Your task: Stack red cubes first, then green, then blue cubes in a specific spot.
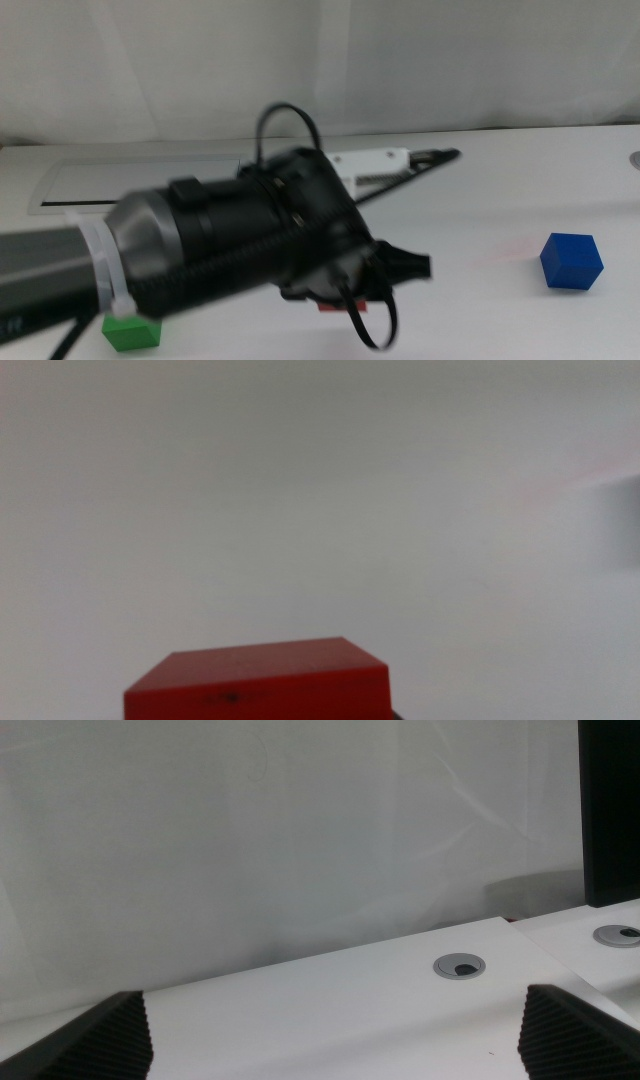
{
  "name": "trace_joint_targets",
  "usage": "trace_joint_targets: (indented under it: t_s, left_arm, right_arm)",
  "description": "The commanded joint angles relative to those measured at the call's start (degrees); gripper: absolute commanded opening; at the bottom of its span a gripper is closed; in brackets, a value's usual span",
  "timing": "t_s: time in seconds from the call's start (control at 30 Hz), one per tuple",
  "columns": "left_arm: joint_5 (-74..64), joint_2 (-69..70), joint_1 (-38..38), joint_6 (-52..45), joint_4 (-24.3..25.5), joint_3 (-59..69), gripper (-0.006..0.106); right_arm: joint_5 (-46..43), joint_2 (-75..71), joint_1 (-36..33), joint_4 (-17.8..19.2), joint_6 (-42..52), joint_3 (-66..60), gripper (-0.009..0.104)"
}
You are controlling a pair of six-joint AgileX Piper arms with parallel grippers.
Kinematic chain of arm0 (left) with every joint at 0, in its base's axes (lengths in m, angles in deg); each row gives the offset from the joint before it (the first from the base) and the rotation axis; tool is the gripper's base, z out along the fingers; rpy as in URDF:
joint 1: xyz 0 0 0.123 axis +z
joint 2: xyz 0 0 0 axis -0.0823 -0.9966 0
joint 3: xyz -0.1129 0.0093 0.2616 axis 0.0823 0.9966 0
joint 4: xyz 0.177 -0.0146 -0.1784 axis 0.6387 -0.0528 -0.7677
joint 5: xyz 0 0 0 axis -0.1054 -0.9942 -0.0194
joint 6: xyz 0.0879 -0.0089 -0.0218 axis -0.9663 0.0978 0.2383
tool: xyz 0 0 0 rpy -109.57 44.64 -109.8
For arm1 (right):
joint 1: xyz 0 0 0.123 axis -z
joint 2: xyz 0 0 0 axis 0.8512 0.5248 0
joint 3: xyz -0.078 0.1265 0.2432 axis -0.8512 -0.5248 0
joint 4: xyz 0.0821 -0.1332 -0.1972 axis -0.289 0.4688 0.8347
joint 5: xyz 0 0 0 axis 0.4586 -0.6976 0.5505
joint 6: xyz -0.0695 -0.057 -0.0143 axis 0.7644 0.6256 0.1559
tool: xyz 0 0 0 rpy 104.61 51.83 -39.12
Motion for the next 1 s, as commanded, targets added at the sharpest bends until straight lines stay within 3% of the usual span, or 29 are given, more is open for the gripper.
trace_joint_targets:
  t_s: [0.0, 0.3, 0.97]
  left_arm:
    - [-1.86, 0.12, -2.74, 4.11, 1.14, -0.15, -0.003]
    - [-2.11, -0.5, -5.89, 16.77, 0.91, 6.78, -0.003]
    - [6.8, -8.08, -6.0, 16.65, -3.82, 8.61, -0.003]
  right_arm:
    - [-0.83, 0.11, 0.42, 0.32, 0.15, -2.37, 0.103]
    - [-0.83, 0.11, 0.42, 0.32, 0.15, -2.37, 0.103]
    - [-0.83, 0.11, 0.42, 0.32, 0.15, -2.37, 0.103]
